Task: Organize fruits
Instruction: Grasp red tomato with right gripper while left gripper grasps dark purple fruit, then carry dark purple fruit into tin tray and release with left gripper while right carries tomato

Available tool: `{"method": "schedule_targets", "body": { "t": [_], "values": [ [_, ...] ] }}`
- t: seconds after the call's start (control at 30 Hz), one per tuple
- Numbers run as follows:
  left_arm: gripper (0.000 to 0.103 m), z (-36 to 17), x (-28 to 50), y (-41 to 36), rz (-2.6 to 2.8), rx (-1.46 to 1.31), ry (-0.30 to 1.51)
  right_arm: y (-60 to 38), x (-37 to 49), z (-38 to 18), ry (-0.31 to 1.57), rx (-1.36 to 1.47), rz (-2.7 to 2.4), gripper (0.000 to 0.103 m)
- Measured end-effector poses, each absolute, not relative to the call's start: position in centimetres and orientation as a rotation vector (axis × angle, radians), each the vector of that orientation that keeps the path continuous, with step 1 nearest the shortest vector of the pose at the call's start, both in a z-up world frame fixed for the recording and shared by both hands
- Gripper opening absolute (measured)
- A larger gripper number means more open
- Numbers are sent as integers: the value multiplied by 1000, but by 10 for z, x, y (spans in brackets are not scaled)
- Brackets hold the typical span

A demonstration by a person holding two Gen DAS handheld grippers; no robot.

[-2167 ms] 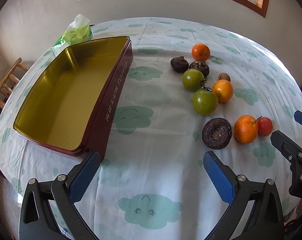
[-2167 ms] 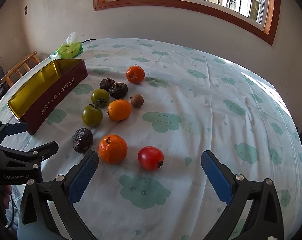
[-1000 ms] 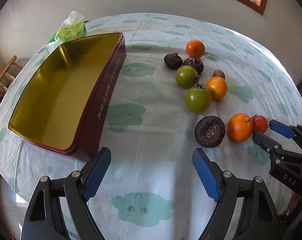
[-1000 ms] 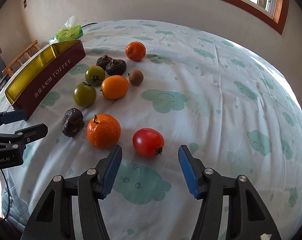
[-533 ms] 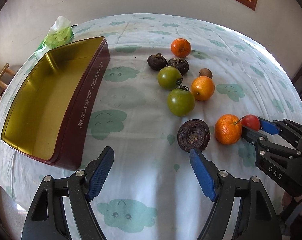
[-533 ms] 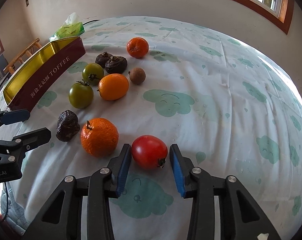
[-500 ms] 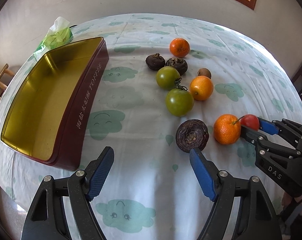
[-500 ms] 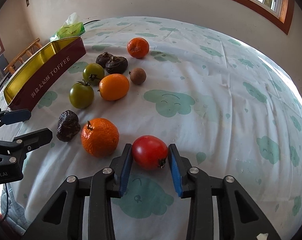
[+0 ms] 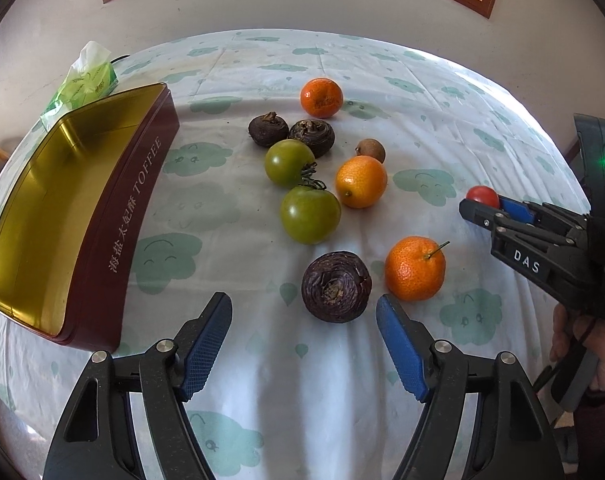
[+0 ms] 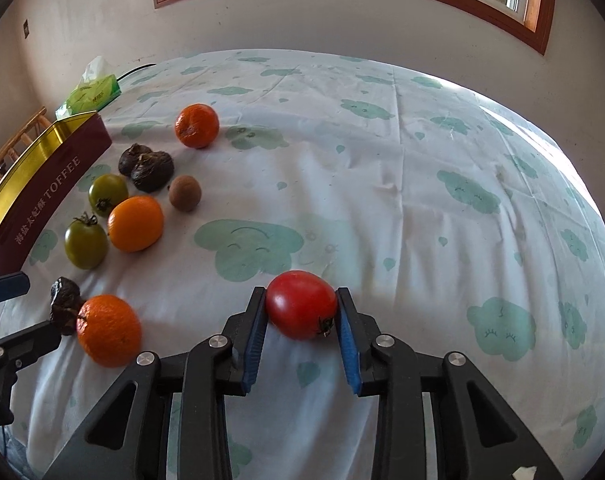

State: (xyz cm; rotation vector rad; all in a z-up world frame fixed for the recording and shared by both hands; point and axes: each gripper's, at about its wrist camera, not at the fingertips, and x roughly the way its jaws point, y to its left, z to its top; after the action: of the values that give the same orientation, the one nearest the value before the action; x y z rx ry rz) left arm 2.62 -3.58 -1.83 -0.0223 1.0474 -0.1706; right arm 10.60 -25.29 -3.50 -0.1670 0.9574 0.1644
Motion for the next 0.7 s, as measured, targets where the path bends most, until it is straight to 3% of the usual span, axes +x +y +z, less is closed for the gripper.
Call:
{"method": "schedule_targets", "body": {
  "t": [0.13,0.43,0.57,0.7],
  "values": [
    [74,-22,32,-39,-183,-29,1052,-255,109,-35,944,-167,153,31],
    [55,-30,46,-44,-206,-25,1064,-257,107,-36,916,-158,153,31],
    [36,-30,50,-47,-231,-34,1066,-257,105,-37,906,-156,154,32],
    [36,-30,51,-48,-230,-33,1059,-257,105,-37,906,-156,154,32]
  ]
}}
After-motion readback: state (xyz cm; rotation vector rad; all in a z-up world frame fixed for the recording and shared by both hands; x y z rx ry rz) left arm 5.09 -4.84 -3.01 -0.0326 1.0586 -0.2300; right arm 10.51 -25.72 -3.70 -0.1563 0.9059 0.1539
